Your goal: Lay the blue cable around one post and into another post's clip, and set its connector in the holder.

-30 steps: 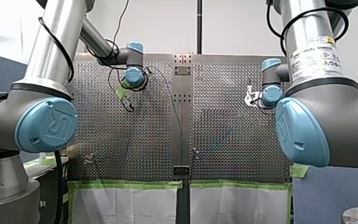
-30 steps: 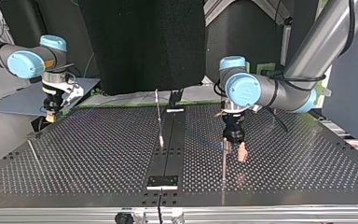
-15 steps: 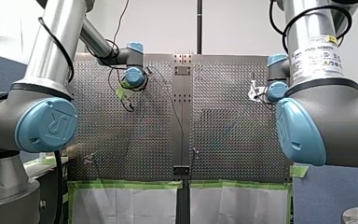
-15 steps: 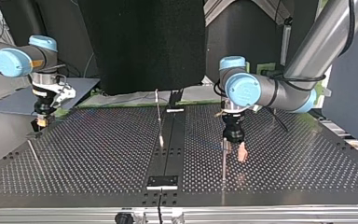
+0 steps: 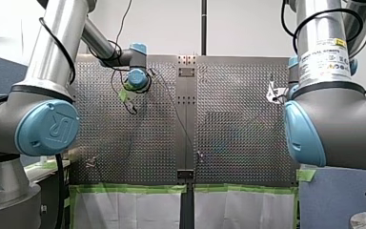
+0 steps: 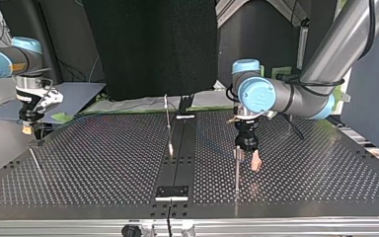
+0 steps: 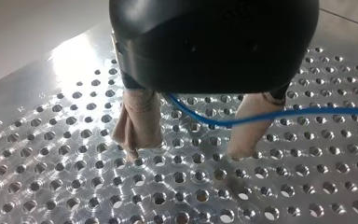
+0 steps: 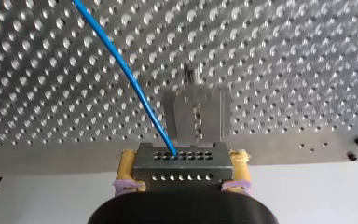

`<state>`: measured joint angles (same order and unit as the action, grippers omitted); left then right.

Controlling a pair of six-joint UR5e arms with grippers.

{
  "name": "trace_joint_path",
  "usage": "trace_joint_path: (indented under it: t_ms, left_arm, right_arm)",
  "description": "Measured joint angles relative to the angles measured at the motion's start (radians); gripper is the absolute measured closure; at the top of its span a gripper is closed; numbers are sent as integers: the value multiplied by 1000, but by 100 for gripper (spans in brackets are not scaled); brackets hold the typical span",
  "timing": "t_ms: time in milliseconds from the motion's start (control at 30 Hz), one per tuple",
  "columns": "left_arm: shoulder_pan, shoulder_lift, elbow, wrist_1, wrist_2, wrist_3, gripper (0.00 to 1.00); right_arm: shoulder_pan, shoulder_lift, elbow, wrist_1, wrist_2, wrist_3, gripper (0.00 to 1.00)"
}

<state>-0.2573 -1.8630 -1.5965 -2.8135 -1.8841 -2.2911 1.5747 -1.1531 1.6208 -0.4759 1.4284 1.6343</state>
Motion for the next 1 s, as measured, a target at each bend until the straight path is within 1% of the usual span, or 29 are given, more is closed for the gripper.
trace_joint_path:
  t_ms: [133,367,533,633,733,900,1000]
  left_arm:
    - [0,0,0,0,-1,1,0]
    - [0,0,0,0,0,2,0]
    - [-1,0,0,0,1,2,0]
    - [-3,0,0,0,1,2,0]
    - [-4,0,0,0,1,2,0]
    - [-5,0,0,-1,1,2,0]
    - [-6,0,0,-1,1,2,0]
  right_arm:
    - [-13,0,0,-11,-34,2,62]
    - [-16,1,0,-36,-95,6,62]
    - [-21,2,-2,-47,-134,18,62]
    - [-28,2,-7,-46,-148,24,62]
    - [-38,2,-12,-41,-157,26,62]
    - [-54,2,-24,-29,-180,21,62]
    - [-61,3,-30,-25,-185,16,62]
